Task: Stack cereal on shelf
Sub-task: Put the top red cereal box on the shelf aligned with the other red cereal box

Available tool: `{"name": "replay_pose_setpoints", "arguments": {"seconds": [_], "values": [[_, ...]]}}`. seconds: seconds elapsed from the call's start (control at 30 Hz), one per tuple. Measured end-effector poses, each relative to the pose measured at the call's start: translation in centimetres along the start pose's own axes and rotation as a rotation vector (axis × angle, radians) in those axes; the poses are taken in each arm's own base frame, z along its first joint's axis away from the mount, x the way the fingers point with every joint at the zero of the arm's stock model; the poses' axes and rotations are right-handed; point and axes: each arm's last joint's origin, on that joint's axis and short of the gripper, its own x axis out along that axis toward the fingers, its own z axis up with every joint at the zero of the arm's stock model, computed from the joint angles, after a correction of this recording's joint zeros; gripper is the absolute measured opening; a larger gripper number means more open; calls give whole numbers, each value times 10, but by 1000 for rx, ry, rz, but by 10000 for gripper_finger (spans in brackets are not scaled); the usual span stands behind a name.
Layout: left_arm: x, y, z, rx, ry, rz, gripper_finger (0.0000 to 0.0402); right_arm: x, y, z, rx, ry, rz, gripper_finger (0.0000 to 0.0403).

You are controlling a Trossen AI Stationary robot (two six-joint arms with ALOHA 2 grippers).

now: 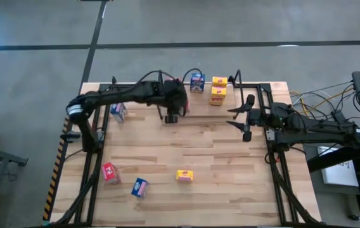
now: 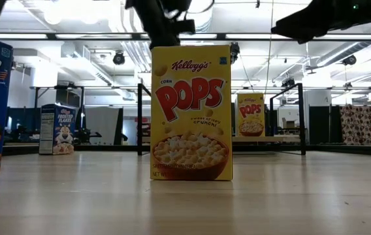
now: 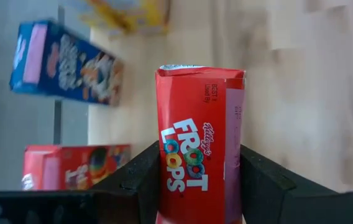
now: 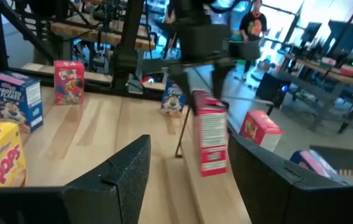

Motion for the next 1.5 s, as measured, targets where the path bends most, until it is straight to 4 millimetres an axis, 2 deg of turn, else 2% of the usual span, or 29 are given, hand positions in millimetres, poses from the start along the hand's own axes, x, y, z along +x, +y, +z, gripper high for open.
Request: {"name": "replay_pose_setpoints", "arguments": {"seconds": [0.2, 0.43, 1.07, 1.5], "values": [[17, 29, -11, -49, 83, 11, 155, 1, 0, -1, 2, 13, 6, 206], [25, 45, -26, -87, 167, -7, 155, 1, 0, -1, 15, 14, 6, 206], [27, 53, -32, -120, 111, -115, 155, 1, 0, -1, 28, 14, 6, 206], [28, 56, -36, -141, 136, -94, 155, 1, 0, -1, 27, 14, 6, 206]]}}
